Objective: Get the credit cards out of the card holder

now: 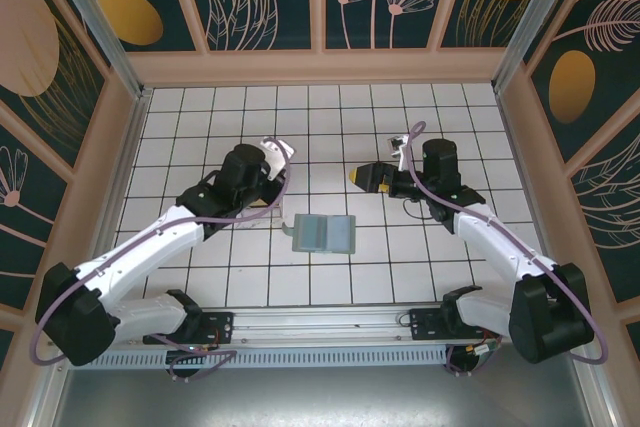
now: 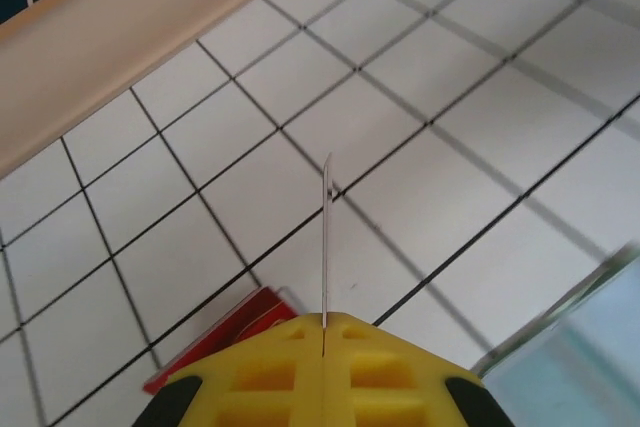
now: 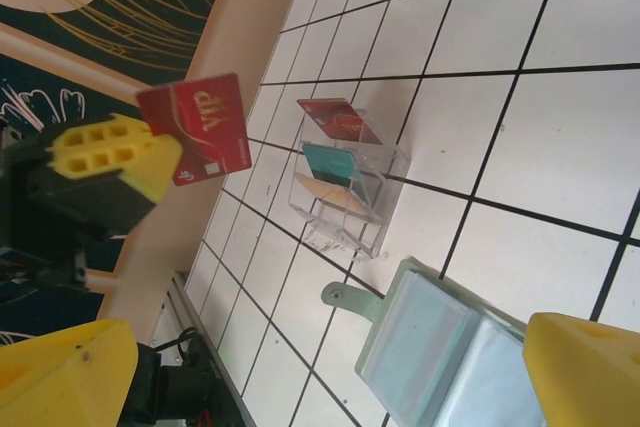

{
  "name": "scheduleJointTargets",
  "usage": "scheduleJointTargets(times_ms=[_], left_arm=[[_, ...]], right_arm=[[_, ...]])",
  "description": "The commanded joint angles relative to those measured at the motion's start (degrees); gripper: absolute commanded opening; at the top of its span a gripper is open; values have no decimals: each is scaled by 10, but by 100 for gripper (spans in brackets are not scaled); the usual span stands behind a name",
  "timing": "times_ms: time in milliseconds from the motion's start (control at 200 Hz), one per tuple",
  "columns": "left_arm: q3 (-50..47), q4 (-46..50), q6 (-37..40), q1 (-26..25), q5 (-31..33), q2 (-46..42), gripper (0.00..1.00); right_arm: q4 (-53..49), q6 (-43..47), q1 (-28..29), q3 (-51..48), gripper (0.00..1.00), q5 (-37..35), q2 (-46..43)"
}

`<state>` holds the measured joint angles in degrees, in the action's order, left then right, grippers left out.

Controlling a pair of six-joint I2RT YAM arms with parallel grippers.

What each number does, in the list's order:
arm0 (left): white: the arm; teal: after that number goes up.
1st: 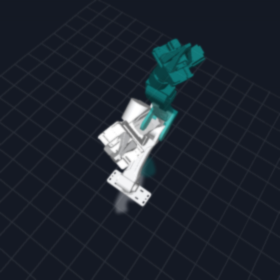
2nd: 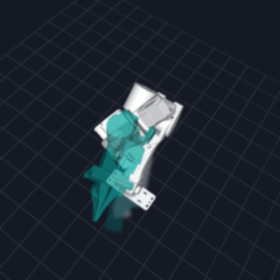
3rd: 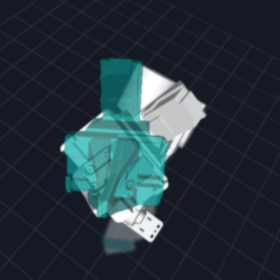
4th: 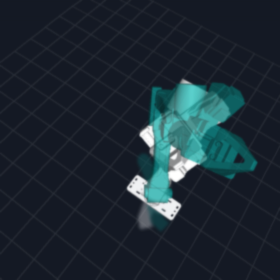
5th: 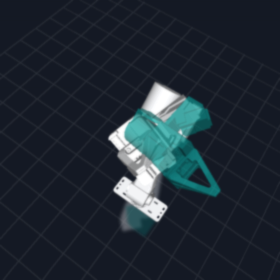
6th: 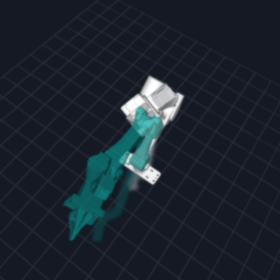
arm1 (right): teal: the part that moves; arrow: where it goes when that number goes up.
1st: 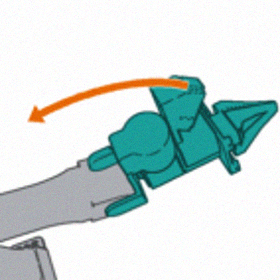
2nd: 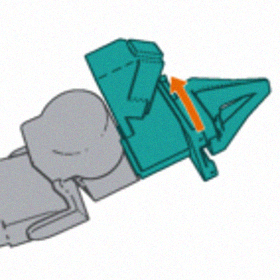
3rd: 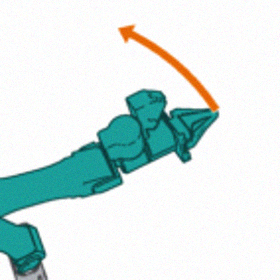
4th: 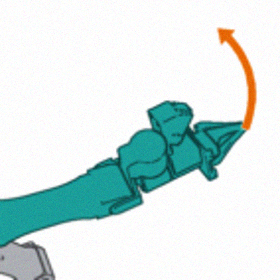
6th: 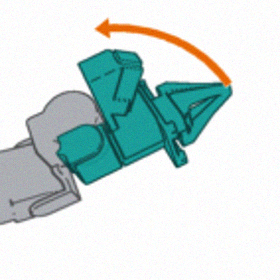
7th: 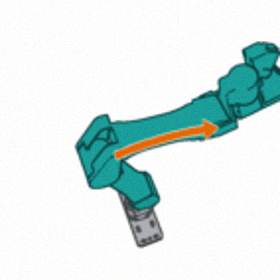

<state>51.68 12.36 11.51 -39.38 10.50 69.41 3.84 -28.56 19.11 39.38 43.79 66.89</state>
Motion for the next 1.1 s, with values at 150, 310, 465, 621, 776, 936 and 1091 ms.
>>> scheduleJointTargets(times_ms=[150, 310, 465, 621, 776, 936, 1091], left_arm=[[12, 55, 268, 19, 18, 49, 0], [6, 43, 361, 40, 34, 82, 0], [-9, 14, 404, 55, 25, 95, 0], [-23, -12, 434, 62, 22, 104, 0], [-35, -22, 443, 67, 16, 111, 0], [-45, -38, 453, 77, 23, 120, 0], [-50, -49, 458, 82, 24, 130, 0]], right_arm=[[-18, 23, 0, 10, 99, -24, -17], [-19, 20, 0, 3, 99, -24, -20], [-22, 20, 0, 2, 99, -29, -22], [-18, 18, 0, 1, 99, -33, -19], [-17, 19, -1, 3, 99, -32, -10], [-14, 21, -1, 8, 99, -29, 0], [-9, 20, -1, 8, 99, -25, 9]])
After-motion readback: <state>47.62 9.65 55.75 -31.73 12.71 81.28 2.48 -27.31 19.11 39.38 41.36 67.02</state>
